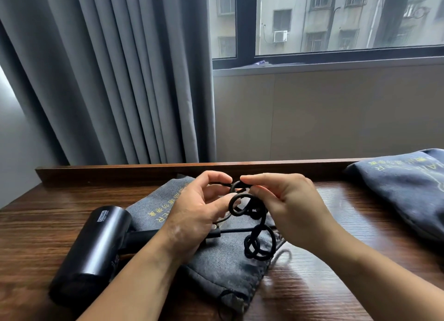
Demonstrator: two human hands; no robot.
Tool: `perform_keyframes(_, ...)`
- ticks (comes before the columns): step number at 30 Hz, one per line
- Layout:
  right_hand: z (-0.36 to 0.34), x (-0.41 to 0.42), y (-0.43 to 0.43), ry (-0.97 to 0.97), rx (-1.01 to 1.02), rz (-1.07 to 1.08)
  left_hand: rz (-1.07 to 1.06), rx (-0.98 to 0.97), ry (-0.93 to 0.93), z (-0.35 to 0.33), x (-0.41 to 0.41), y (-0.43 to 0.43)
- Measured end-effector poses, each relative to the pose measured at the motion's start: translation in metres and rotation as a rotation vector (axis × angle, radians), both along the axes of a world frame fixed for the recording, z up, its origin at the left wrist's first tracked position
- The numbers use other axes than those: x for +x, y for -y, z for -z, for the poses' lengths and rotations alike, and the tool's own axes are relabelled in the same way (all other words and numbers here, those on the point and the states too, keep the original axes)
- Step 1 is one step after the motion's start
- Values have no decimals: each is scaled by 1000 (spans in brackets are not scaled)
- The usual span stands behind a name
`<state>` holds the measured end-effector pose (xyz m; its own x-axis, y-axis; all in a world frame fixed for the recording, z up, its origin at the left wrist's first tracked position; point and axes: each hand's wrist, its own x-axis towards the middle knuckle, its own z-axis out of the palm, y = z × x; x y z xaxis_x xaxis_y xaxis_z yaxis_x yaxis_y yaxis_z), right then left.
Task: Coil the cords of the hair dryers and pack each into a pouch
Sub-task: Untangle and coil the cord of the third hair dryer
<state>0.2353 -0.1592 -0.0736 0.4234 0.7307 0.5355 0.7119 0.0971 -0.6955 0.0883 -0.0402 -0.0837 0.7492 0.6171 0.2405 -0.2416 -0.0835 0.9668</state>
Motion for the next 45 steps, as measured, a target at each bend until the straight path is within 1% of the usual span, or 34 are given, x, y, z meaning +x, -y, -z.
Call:
perform_keyframes(2, 0, 1, -1, -87, 6, -63, 62, -36, 41, 1, 0, -1)
perform_keyframes(4, 0, 2, -1, -126, 30, -86, 73, -56, 66, 2, 1, -1)
perform_keyframes(8, 2, -1, -1, -92, 113, -57, 66, -152, 149, -2, 3, 4)
perform_keyframes(11, 5, -2, -4, -80, 100, -71, 64, -234, 223, -5, 6, 11)
perform_keyframes(14, 9, -4, -7, -94, 41, -138, 36, -268, 221, -6, 5, 14)
perform_keyframes(17, 14, -2, -7, -96, 46, -130, 9, -294, 198, -6, 5, 16)
perform_keyframes(19, 15, -1, -5, -93, 34, -174, -40, -259, 164, -3, 6, 13)
perform_keyframes(22, 13, -2, -3, -4, 38, -205, -119, -110, 99, 2, 7, 10)
perform_keyframes(24, 10, -3, -5, 8, 98, -192, -220, 12, 77, 2, 7, 10)
perform_keyframes(25, 7, -3, -6, -62, 146, -203, -303, 84, 55, 2, 7, 8)
perform_keyframes(26, 2, -2, -6, -193, 202, -222, -395, 146, 23, 2, 6, 4)
perform_keyframes(28, -11, 6, -2, -556, 327, -237, -536, 211, -32, 4, 3, -8)
perform_keyframes(30, -22, 20, 3, -936, 425, -253, -607, 251, -89, 5, 0, -18)
perform_keyframes(31, -26, 27, 6, -1057, 461, -252, -634, 266, -119, 5, -1, -22)
perform_keyframes(34, -31, 38, 12, -1260, 572, -295, -724, 299, -206, 5, 1, -25)
perform_keyframes(36, -33, 41, 12, -1346, 639, -314, -755, 309, -233, 6, 1, -27)
perform_keyframes(37, -34, 43, 11, -1358, 654, -313, -757, 289, -221, 6, 1, -28)
perform_keyframes(38, -33, 45, 10, -1328, 644, -297, -759, 247, -199, 7, 1, -32)
perform_keyframes(39, -31, 48, 9, -1248, 610, -262, -761, 185, -172, 7, 1, -34)
perform_keyframes(40, -28, 52, 8, -1125, 563, -223, -758, 118, -146, 7, 1, -35)
perform_keyframes(41, -24, 56, 7, -960, 503, -189, -748, 61, -124, 7, 0, -36)
perform_keyframes(42, -19, 58, 6, -741, 407, -142, -724, 20, -105, 6, 0, -36)
perform_keyframes(43, -12, 60, 7, -469, 273, -71, -694, 3, -98, 6, 1, -35)
perform_keyframes(44, -5, 60, 7, -194, 123, 17, -670, 16, -102, 5, 2, -33)
perform_keyframes(45, 0, 58, 7, 20, -12, 85, -656, 46, -113, 5, 2, -31)
